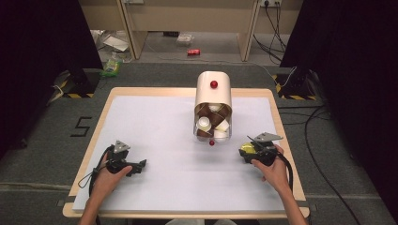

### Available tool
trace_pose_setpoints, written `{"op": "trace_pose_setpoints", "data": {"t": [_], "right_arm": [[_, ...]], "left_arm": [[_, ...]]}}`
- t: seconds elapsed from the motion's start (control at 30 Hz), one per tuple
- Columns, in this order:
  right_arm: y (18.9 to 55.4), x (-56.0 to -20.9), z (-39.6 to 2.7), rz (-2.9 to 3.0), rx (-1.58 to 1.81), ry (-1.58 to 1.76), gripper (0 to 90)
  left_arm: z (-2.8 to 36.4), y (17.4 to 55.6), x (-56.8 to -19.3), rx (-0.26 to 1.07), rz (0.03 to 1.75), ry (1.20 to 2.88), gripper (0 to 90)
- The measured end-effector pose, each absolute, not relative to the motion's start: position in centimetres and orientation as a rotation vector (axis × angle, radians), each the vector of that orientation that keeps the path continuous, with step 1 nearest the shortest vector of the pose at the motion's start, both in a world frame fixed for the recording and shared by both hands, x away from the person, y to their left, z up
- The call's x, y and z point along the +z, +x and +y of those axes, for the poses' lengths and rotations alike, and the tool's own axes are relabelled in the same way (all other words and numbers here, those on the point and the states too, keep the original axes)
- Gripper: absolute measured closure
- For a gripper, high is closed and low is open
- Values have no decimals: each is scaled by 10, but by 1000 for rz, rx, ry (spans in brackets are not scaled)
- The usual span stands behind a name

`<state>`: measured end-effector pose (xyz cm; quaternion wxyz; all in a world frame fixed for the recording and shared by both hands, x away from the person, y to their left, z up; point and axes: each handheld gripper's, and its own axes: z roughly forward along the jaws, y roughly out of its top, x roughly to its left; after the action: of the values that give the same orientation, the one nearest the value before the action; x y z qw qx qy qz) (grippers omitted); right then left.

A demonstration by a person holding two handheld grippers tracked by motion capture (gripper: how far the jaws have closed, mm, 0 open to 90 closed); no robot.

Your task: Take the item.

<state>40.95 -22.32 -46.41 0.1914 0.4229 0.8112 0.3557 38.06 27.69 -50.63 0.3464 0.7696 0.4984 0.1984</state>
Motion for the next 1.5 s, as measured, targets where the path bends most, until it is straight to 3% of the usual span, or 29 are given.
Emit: {"op": "trace_pose_setpoints", "data": {"t": [1.0,1.1,1.13,1.17,1.2,1.5], "right_arm": [[427,-471,-216,2287,998,1190,385],[427,-471,-215,2284,1000,1195,362],[427,-471,-216,2282,991,1207,276],[427,-471,-216,2282,991,1207,276],[428,-472,-216,2274,985,1249,204],[423,-466,-222,2257,1044,1231,184]], "left_arm": [[277,381,-506,514,1293,1997,0],[277,381,-506,515,1293,1998,0],[277,381,-506,516,1293,1997,0],[277,381,-506,515,1293,1997,0],[277,381,-506,515,1293,1997,0],[277,381,-506,514,1293,1997,0]]}}
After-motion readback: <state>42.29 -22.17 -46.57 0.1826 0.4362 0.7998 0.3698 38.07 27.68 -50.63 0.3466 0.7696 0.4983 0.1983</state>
